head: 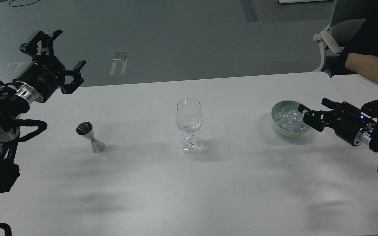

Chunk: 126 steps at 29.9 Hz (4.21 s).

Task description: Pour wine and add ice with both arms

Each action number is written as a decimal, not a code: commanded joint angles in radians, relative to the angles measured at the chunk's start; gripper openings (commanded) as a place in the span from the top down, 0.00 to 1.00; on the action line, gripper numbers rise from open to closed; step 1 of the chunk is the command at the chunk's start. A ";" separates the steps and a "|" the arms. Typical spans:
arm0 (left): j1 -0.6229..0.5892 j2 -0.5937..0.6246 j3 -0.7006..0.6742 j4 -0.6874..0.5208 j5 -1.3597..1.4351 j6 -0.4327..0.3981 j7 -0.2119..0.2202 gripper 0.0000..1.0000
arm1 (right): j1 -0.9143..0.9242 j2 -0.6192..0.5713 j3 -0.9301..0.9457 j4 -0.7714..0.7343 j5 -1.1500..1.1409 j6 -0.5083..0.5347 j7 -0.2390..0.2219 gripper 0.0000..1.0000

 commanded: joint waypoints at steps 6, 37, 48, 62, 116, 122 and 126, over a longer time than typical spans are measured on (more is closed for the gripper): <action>0.001 0.000 0.005 -0.007 0.000 0.009 0.001 0.01 | 0.001 0.000 -0.003 -0.002 0.000 0.009 -0.002 0.44; -0.002 -0.011 0.005 -0.007 0.000 0.014 -0.001 0.01 | 0.039 0.023 -0.081 -0.047 0.003 0.034 -0.001 0.43; 0.000 -0.011 0.005 -0.007 0.000 0.012 -0.001 0.01 | 0.074 0.054 -0.093 -0.085 0.003 0.068 0.001 0.43; -0.002 -0.009 0.005 -0.007 0.000 0.009 -0.001 0.01 | 0.110 0.073 -0.155 -0.111 0.004 0.075 0.001 0.45; 0.000 -0.009 0.004 -0.007 -0.002 0.005 -0.001 0.01 | 0.150 0.106 -0.191 -0.155 0.004 0.111 0.001 1.00; 0.000 -0.009 0.002 -0.007 -0.002 0.005 -0.001 0.01 | 0.214 0.063 -0.188 -0.088 0.012 0.109 -0.001 1.00; 0.000 -0.009 0.004 -0.007 -0.002 0.005 -0.001 0.01 | 0.289 -0.023 -0.188 0.021 0.020 0.112 0.002 1.00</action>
